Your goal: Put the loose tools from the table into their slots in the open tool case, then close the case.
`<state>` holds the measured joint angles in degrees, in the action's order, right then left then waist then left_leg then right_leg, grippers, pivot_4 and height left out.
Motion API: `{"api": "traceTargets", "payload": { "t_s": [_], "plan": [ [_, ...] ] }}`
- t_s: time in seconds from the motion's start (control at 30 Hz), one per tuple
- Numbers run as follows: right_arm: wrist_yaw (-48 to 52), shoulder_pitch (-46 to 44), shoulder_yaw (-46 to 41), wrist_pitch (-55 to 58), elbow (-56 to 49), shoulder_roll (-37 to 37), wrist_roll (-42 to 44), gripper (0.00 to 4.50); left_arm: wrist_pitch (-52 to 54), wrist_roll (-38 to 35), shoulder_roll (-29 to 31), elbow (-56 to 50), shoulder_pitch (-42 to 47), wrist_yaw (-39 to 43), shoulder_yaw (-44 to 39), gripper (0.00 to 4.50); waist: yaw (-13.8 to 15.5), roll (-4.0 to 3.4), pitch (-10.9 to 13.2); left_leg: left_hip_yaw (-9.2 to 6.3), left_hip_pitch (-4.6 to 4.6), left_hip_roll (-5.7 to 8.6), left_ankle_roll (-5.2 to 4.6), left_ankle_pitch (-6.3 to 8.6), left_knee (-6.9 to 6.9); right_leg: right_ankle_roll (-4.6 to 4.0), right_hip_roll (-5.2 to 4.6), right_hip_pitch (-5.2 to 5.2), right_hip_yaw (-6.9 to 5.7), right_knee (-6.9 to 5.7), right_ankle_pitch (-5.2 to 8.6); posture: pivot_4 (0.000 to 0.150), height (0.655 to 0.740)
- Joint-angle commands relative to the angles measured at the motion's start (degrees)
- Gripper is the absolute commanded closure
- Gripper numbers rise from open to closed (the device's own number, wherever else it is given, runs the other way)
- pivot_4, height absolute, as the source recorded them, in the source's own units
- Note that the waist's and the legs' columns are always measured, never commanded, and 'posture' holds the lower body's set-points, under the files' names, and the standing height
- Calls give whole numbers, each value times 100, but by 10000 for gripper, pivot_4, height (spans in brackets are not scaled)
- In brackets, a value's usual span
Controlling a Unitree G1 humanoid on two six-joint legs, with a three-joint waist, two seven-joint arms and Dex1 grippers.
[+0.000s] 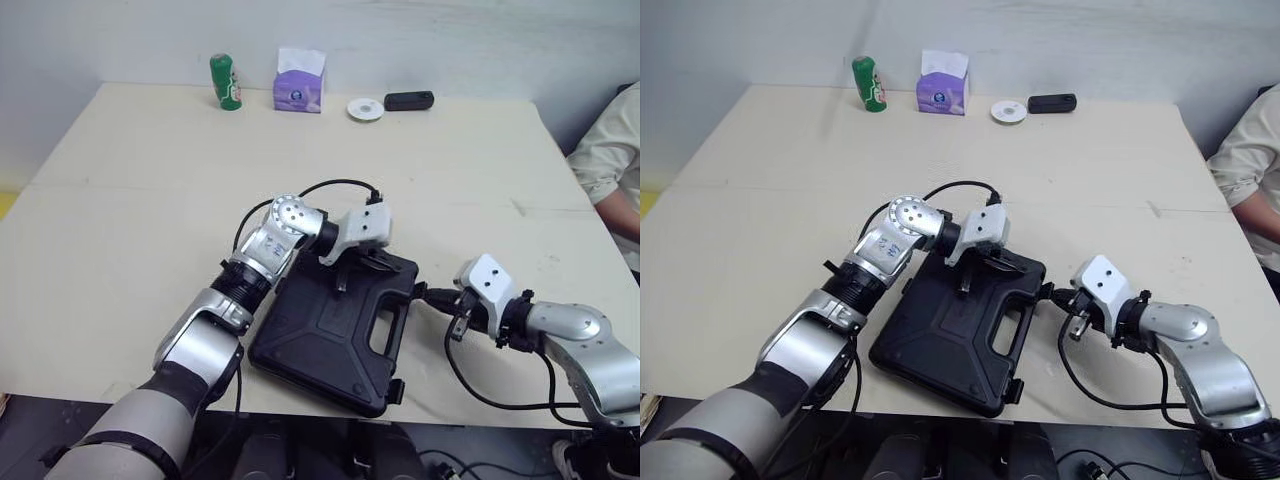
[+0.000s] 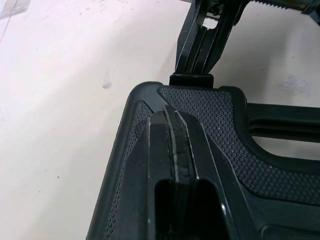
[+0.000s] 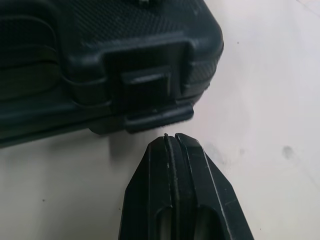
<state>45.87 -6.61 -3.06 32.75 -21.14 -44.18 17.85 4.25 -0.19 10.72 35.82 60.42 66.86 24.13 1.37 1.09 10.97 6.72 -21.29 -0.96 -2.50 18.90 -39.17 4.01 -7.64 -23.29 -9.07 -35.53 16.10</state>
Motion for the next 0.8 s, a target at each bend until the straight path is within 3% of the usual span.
{"api": "traceTargets", "payload": {
  "t_s": [0.03,0.8],
  "plan": [
    [-22,-37,-216,20,-313,48,210,45000,-107,673,89,425,-325,31,558,44116,-1,4,-8,0,2,0,-1,0,0,0,-1,3,0,0,0,1500,7316],
    [-103,-621,81,337,-640,341,500,45000,-431,812,92,462,-457,-7,586,44116,-124,1,-64,-11,22,-12,-3,9,0,-1,1,30,-6,38,0,1500,7316]
  ]
}}
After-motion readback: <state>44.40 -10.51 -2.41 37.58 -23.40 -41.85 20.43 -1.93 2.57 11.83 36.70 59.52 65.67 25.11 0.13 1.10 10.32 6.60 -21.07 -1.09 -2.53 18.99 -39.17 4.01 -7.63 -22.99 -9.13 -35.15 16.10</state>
